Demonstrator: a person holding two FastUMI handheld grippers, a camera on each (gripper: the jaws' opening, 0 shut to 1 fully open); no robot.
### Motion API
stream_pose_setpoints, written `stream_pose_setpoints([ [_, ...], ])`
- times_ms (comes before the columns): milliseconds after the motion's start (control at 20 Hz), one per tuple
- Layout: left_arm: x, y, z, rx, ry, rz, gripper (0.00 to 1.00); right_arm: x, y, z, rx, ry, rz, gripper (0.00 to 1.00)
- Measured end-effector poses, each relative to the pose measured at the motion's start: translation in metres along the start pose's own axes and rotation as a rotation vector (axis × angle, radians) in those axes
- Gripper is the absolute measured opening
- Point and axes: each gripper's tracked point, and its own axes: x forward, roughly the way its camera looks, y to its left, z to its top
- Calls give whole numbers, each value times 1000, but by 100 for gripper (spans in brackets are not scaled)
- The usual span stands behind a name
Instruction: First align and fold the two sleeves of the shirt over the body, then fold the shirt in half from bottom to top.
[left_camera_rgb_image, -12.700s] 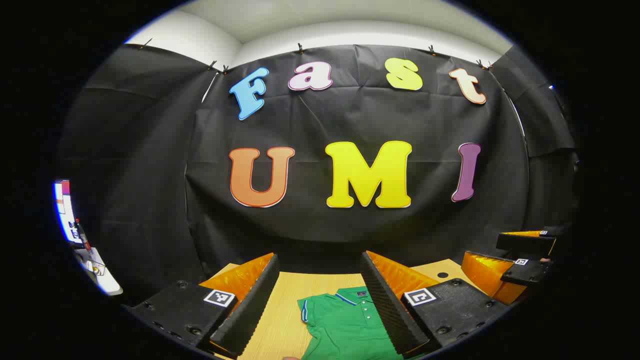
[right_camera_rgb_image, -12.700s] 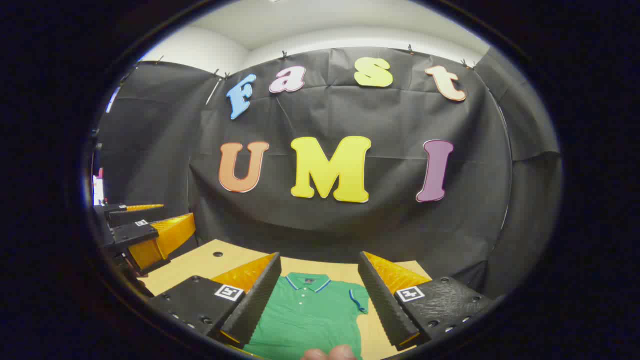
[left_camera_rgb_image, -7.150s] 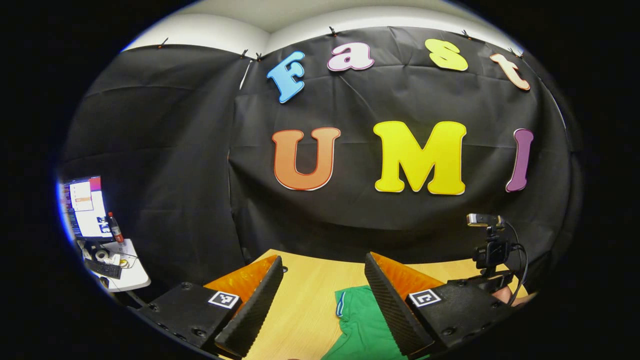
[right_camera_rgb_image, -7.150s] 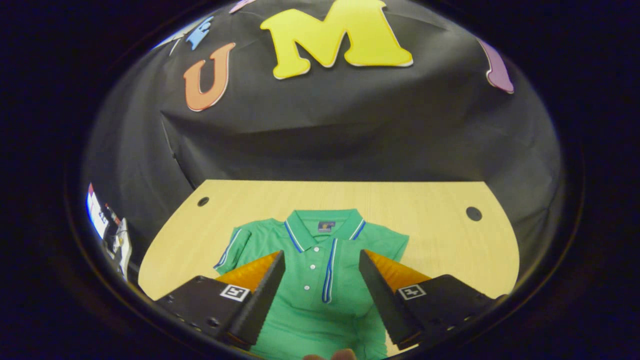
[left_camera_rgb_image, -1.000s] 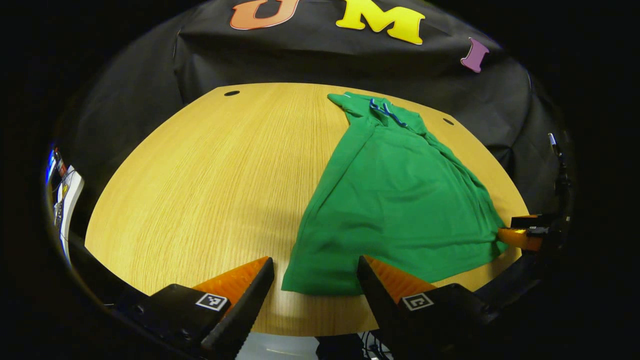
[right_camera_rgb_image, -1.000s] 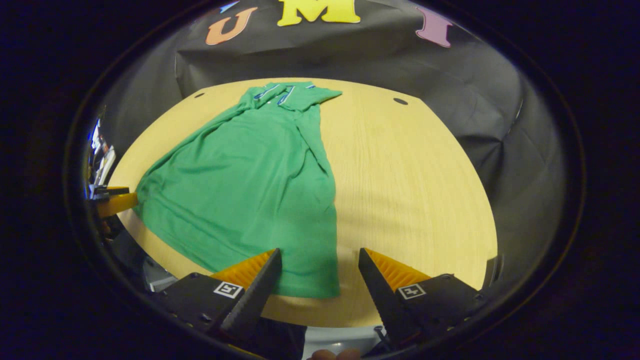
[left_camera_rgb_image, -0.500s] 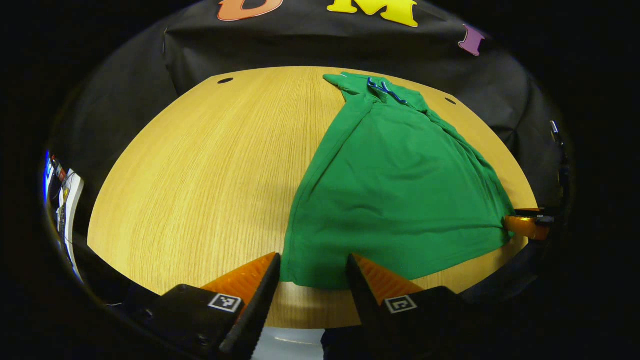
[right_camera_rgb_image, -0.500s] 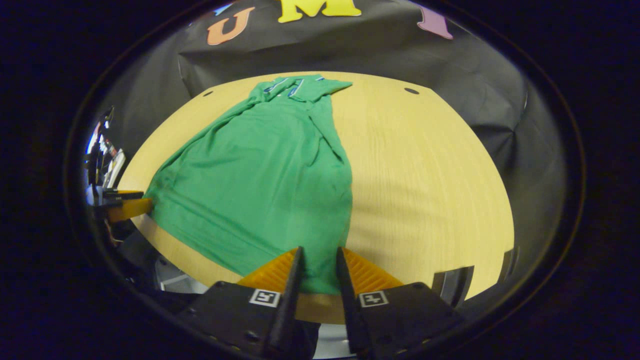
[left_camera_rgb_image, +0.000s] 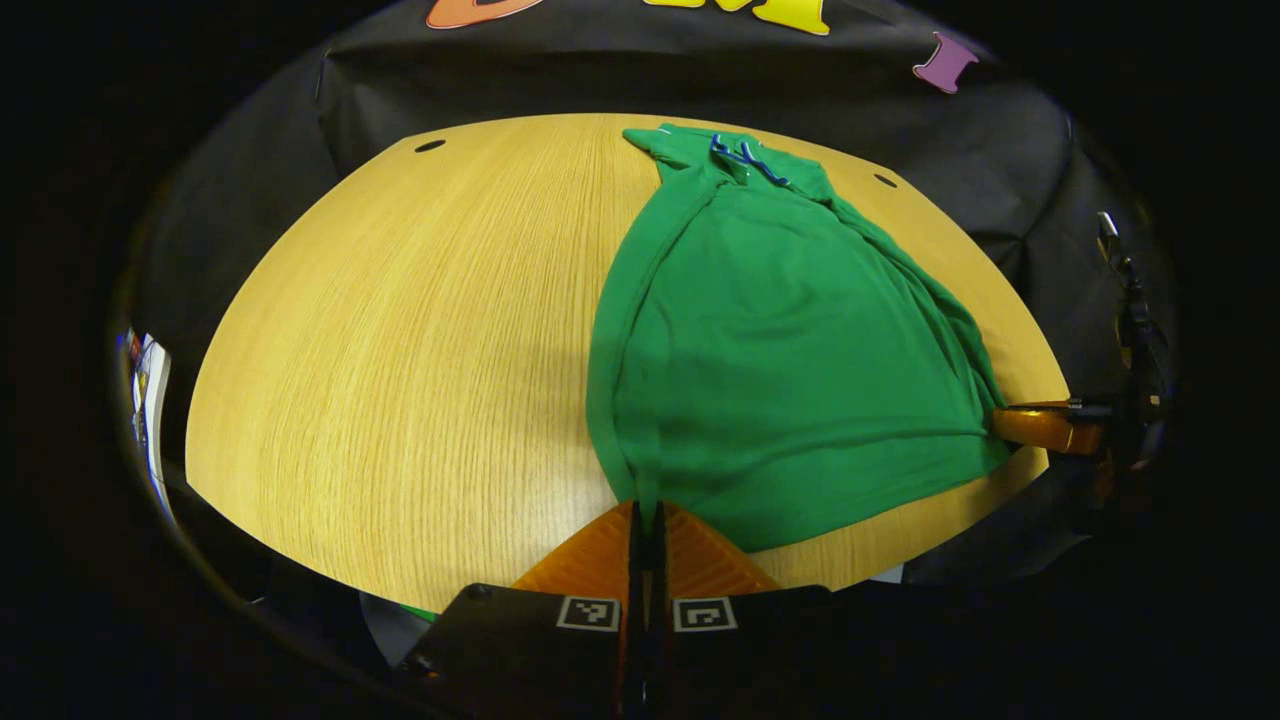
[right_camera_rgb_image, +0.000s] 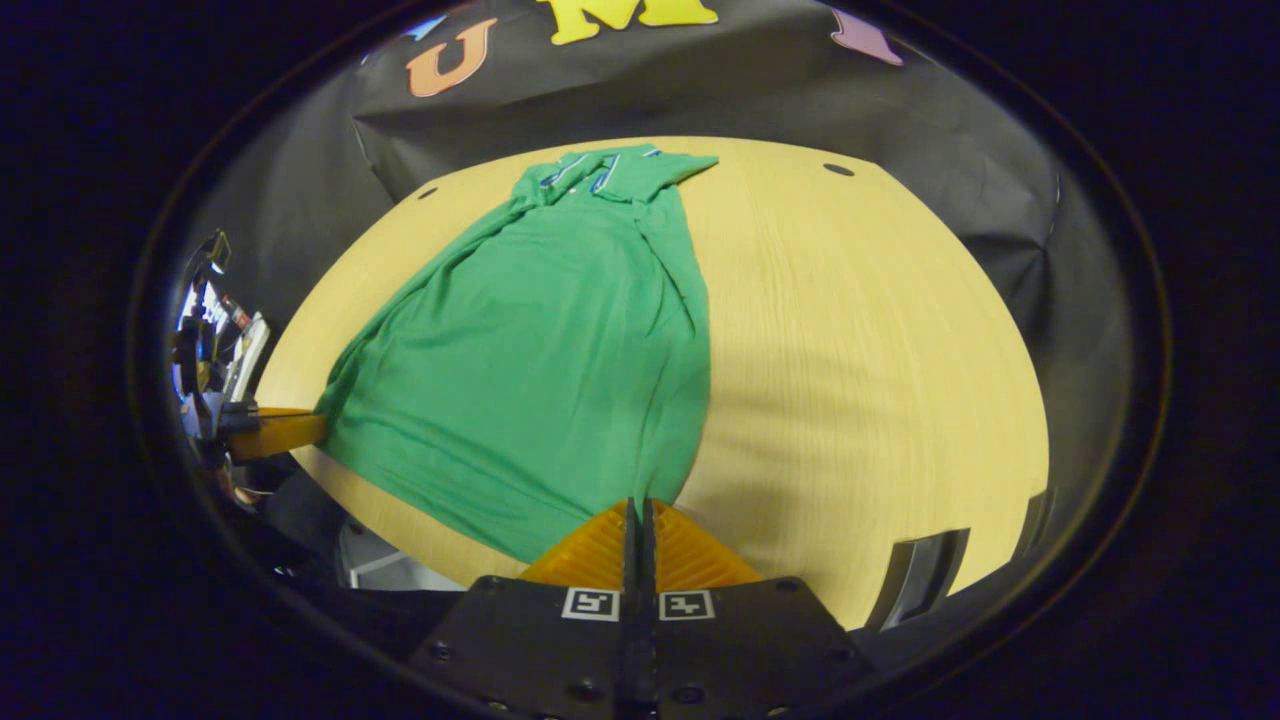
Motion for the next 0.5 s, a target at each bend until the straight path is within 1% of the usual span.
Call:
stream_pose_setpoints([
  [150, -12, -4, 14, -20, -18, -27, 7, -11, 3, 15, 18, -23, 19, 0],
  [300, -19, -9, 31, -72, -20, -57, 7, -18, 1, 33, 6, -48, 22, 0],
  [350, -22, -9, 40, -79, -31, -61, 7, -20, 1, 41, 3, -59, 25, 1],
  [500, -28, -12, 74, -82, -89, -74, 6, -27, 2, 74, 29, -110, 34, 0],
])
